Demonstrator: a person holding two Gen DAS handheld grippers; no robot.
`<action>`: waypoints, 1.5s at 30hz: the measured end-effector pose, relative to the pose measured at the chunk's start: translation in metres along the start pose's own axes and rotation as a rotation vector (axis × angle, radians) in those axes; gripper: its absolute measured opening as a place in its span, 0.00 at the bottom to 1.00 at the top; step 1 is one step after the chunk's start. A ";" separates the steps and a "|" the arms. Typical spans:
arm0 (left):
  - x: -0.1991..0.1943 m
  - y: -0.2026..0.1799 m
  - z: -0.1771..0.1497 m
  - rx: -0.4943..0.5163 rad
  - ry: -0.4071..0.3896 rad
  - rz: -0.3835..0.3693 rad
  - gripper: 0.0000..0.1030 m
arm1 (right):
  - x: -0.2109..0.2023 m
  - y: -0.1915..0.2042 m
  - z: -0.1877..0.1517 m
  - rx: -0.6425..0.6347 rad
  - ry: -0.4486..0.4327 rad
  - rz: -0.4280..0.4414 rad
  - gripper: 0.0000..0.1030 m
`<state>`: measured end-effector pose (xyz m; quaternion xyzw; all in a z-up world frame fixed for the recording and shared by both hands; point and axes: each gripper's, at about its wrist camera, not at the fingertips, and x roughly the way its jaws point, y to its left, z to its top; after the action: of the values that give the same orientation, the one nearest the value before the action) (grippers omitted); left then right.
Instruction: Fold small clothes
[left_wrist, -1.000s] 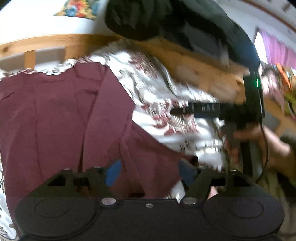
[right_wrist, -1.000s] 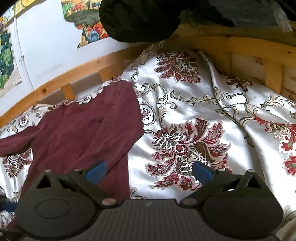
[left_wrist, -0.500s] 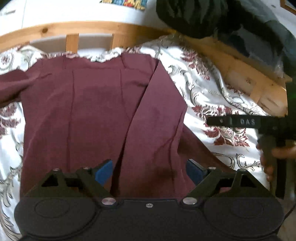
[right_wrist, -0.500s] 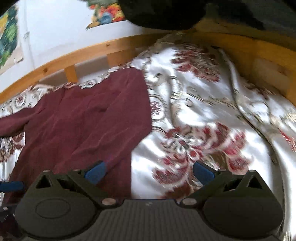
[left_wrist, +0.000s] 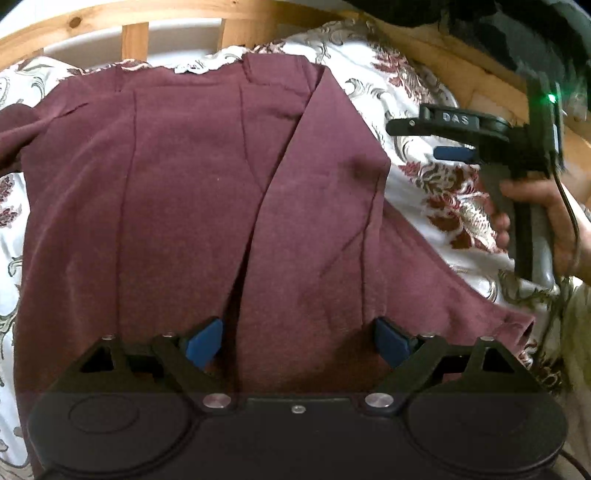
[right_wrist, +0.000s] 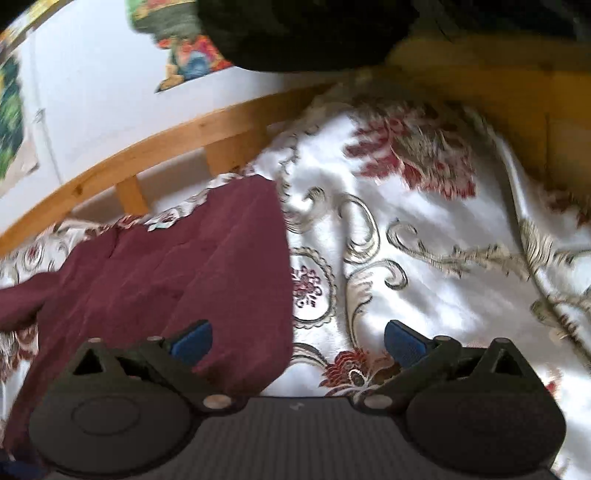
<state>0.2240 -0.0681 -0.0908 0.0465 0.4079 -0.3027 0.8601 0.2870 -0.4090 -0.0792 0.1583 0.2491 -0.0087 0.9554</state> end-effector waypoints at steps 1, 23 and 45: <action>0.000 0.000 -0.001 0.004 0.000 0.000 0.87 | 0.006 -0.003 0.000 0.004 0.012 -0.005 0.88; 0.001 -0.003 -0.003 0.042 0.000 0.004 0.87 | 0.042 0.004 -0.007 -0.104 0.050 0.016 0.11; -0.089 0.008 0.007 -0.101 -0.127 0.290 0.99 | -0.079 0.046 -0.034 -0.006 0.051 -0.014 1.00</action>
<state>0.1906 -0.0206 -0.0226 0.0422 0.3566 -0.1569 0.9200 0.2061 -0.3598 -0.0556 0.1541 0.2747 -0.0104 0.9490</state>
